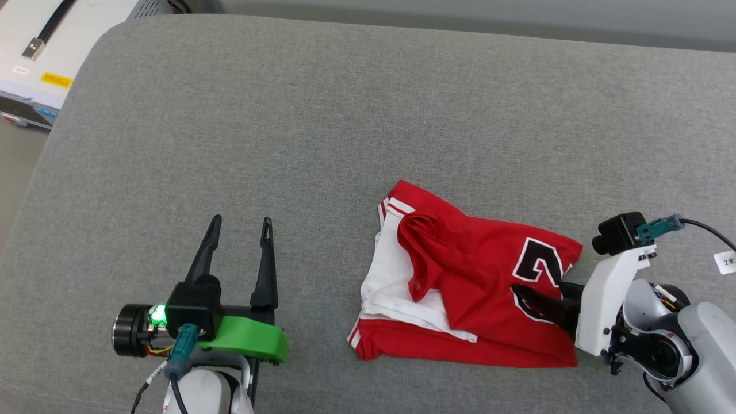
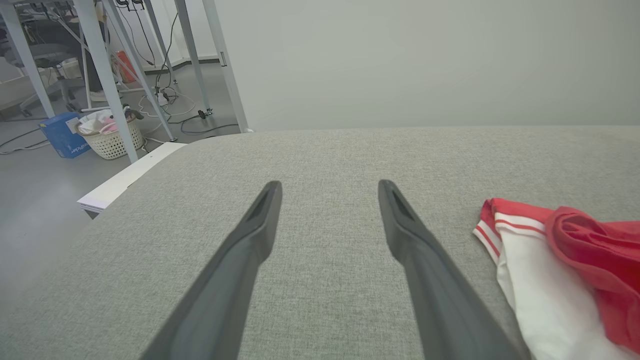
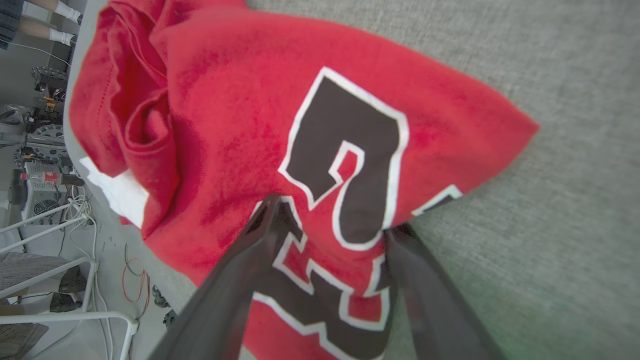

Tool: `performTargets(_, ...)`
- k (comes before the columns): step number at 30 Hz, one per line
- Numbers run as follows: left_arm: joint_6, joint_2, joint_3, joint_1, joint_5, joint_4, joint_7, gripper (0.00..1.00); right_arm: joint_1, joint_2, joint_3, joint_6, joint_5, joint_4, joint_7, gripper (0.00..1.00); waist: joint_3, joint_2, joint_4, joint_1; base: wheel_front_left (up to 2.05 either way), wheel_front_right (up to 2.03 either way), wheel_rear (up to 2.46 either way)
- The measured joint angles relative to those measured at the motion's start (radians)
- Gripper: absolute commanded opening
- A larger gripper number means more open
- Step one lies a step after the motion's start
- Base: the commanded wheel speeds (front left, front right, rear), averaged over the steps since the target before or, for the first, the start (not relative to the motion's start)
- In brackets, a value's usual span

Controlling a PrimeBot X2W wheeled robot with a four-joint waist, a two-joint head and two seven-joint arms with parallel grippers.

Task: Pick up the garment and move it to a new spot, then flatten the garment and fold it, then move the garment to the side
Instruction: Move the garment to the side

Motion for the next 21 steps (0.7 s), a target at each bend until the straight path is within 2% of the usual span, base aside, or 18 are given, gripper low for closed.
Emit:
performTargets(1, 0.0, 0.0, 0.0, -0.001, 0.0, 0.0, 0.0, 1.0, -0.004, -0.001, 0.008, 0.0, 0.0, 0.001, -0.019, 0.12, 0.0, 0.0, 0.0, 0.0, 0.0, 0.0, 0.0)
performTargets(2, 0.0, -0.001, -0.001, -0.002, 0.0, 0.001, 0.0, 1.0, -0.011, -0.004, 0.023, 0.0, 0.0, 0.001, -0.038, 0.0, 0.0, 0.0, -0.001, 0.0, 0.0, 0.0, 0.0)
performTargets(9, 0.001, -0.002, -0.002, -0.003, 0.0, 0.013, 0.0, 1.0, -0.06, -0.059, 0.126, 0.0, -0.06, -0.016, -0.172, 0.0, -0.021, 0.0, -0.008, 0.0, 0.0, 0.0, 0.0)
performTargets(14, 0.003, -0.003, 0.0, 0.005, 0.0, 0.016, 0.0, 1.0, -0.131, -0.141, 0.182, 0.0, -0.155, -0.071, -0.269, 0.0, -0.049, 0.0, -0.024, 0.0, 0.0, 0.0, 0.0)
performTargets(21, 0.004, -0.004, 0.008, 0.029, 0.0, 0.009, 0.0, 1.0, -0.18, -0.246, 0.247, 0.0, -0.245, -0.181, -0.292, 0.0, -0.072, 0.0, -0.081, 0.0, 0.0, 0.0, 0.0)
